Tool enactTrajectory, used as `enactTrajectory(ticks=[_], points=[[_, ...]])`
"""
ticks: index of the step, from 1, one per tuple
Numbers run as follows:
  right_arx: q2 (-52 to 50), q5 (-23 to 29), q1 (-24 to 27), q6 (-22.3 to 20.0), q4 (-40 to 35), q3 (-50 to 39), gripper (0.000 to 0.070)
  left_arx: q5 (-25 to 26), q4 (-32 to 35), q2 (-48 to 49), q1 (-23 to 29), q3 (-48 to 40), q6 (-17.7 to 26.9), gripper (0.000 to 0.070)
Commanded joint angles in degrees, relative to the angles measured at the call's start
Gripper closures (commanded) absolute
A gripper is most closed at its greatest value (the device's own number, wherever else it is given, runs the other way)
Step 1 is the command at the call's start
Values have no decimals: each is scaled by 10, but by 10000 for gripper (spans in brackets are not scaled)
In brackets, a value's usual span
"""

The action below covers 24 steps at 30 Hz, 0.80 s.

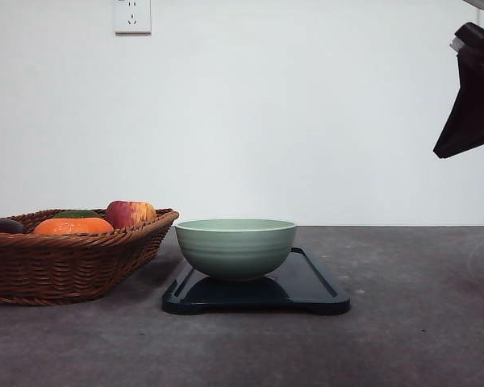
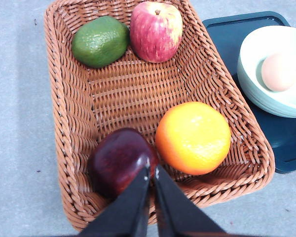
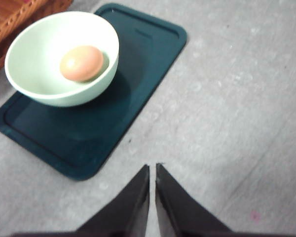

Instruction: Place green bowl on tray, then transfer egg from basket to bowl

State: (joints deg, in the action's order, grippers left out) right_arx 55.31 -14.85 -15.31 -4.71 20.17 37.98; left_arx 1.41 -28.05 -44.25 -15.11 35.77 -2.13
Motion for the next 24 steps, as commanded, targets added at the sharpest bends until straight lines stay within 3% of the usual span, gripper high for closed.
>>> enactTrajectory(ticks=[1, 12, 18, 24], points=[[4, -2, -2, -2, -12, 3, 688, 1, 6, -3, -1, 5, 6, 700], [4, -2, -2, -2, -40, 3, 688, 0, 8, 16, 10, -1, 22, 700], [4, -2, -2, -2, -52, 3, 688, 1, 127, 104, 56, -90, -55, 700], [4, -2, -2, -2, -52, 3, 688, 1, 227, 231, 113, -206, -89, 700]])
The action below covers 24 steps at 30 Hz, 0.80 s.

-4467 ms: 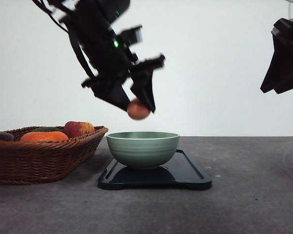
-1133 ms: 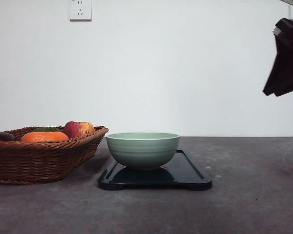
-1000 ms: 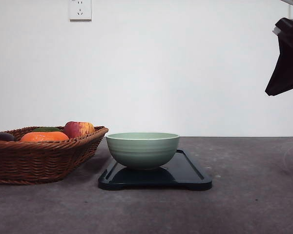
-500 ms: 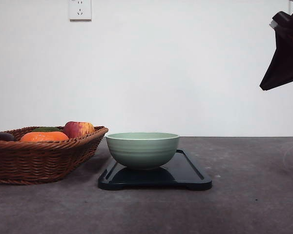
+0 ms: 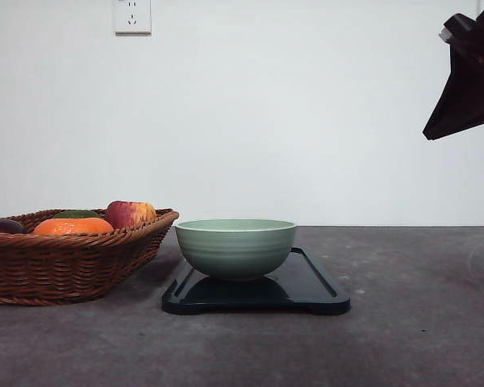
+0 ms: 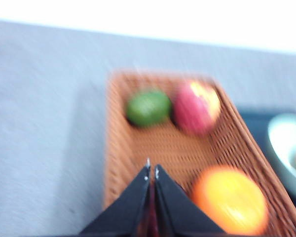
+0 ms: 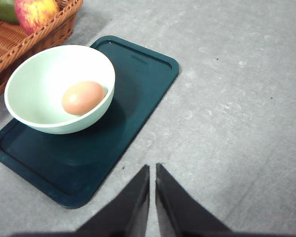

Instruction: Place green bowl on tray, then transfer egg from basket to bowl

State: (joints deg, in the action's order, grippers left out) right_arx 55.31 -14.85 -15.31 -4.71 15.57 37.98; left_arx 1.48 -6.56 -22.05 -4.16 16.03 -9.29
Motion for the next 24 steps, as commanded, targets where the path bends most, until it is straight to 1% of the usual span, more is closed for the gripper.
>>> enactTrajectory(ticks=[1, 6, 12, 16, 24], points=[[4, -2, -2, -2, -6, 3, 688, 0, 16, 27, 11, -23, -21, 700], [4, -2, -2, -2, -6, 3, 688, 0, 19, 107, 36, -81, -23, 700], [4, -2, -2, -2, -6, 3, 688, 0, 16, 178, 39, -148, -24, 700], [4, -2, -2, -2, -6, 3, 688, -2, -41, 219, 43, -153, -22, 700], [4, -2, -2, -2, -7, 3, 688, -2, -42, 218, 44, -153, -30, 700]])
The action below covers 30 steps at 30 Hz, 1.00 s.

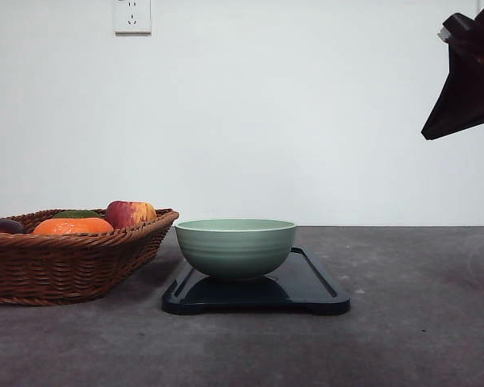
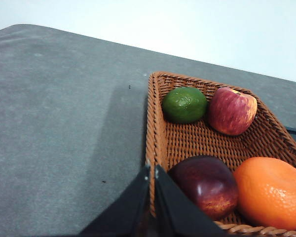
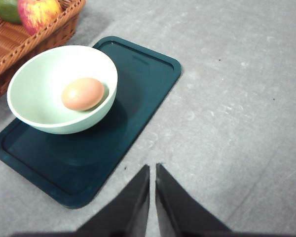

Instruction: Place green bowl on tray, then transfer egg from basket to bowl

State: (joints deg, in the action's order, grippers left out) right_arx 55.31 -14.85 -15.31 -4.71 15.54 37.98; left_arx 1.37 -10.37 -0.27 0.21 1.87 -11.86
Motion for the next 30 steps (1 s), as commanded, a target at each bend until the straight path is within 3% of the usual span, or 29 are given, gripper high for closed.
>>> enactTrajectory(ticks=[1, 17, 21, 30], points=[[4, -2, -2, -2, -7, 3, 688, -1, -3, 0, 0, -11, -5, 700], [2, 1, -2, -5, -7, 3, 688, -1, -3, 0, 0, -11, -5, 700], [-29, 28, 3, -50, -16, -4, 688, -1, -3, 0, 0, -11, -5, 700], [-160, 44, 73, -29, -200, -171, 688, -1, -3, 0, 0, -11, -5, 700]])
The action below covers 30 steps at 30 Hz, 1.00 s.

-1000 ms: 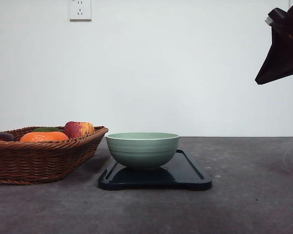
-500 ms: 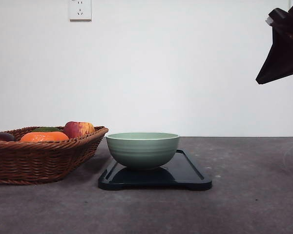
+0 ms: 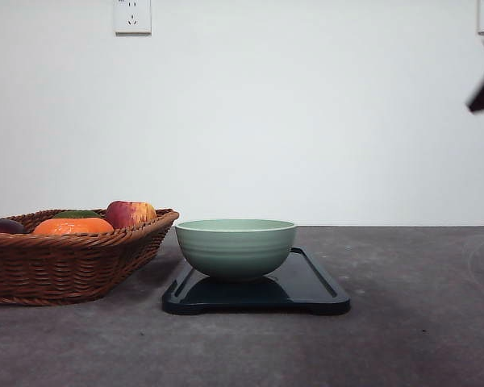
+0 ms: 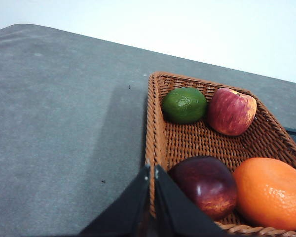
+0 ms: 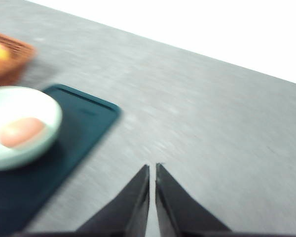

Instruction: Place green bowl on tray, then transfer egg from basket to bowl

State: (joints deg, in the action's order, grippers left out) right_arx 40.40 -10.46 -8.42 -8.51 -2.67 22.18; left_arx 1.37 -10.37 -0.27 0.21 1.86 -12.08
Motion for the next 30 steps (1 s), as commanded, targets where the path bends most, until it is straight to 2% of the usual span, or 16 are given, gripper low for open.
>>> enactTrajectory(ticks=[1, 8, 13, 24, 30], points=[[-27, 0, 13, 14, -30, -31, 688, -1, -3, 0, 0, -11, -2, 700], [-157, 11, 78, 54, -53, -154, 688, -1, -3, 0, 0, -11, -2, 700], [-232, 23, 90, 76, -50, -210, 688, -1, -3, 0, 0, -11, -2, 700], [-400, 86, 90, 83, 57, -215, 688, -1, -4, 0, 0, -11, -2, 700], [-402, 90, 89, 86, 75, -215, 688, -1, -4, 0, 0, -11, -2, 700]])
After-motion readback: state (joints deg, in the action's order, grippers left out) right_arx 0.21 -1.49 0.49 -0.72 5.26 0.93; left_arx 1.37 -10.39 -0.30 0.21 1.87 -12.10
